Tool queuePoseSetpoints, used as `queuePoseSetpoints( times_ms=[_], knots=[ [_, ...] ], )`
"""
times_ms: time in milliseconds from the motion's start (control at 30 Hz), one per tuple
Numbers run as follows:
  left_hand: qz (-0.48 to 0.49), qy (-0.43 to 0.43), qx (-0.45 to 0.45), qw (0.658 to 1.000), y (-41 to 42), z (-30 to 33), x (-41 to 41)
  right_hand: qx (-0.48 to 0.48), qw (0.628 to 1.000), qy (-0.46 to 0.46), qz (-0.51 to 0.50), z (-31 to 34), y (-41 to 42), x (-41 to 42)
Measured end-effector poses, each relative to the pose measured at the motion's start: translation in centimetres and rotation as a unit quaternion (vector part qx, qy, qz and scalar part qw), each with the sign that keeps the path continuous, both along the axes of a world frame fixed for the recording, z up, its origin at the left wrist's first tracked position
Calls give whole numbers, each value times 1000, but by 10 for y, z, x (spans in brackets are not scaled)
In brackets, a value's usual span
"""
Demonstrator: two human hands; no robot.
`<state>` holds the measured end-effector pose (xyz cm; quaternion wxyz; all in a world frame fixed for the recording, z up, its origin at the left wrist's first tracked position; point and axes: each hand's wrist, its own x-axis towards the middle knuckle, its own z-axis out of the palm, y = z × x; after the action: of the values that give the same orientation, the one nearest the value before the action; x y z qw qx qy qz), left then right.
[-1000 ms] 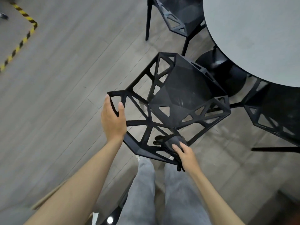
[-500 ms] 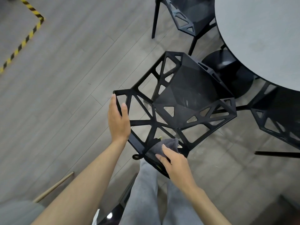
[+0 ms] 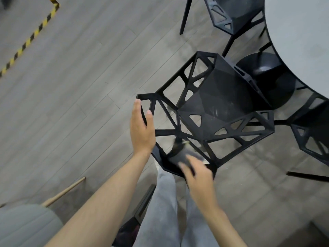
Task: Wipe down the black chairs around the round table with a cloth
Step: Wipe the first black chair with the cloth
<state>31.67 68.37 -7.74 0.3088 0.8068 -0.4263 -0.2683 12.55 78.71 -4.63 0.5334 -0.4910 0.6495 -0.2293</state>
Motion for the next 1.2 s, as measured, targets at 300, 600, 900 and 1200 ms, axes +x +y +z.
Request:
queuePoseSetpoints(
  times_ms=[300,600,900,1200],
  knots=[
    [-4,6,-6,1000,0,-1,1,120,985,20,124,-106,-84,24],
    [-8,0,1,1000,0,2,1,93,972,-60,209,-67,-63,-2],
    [-6,-9,8,1000,0,1,0,207,968,15,-142,-119,-102,29],
    [-1,7,11,1000,0,1,0,64,984,98,-132,-129,-110,24]
  ],
)
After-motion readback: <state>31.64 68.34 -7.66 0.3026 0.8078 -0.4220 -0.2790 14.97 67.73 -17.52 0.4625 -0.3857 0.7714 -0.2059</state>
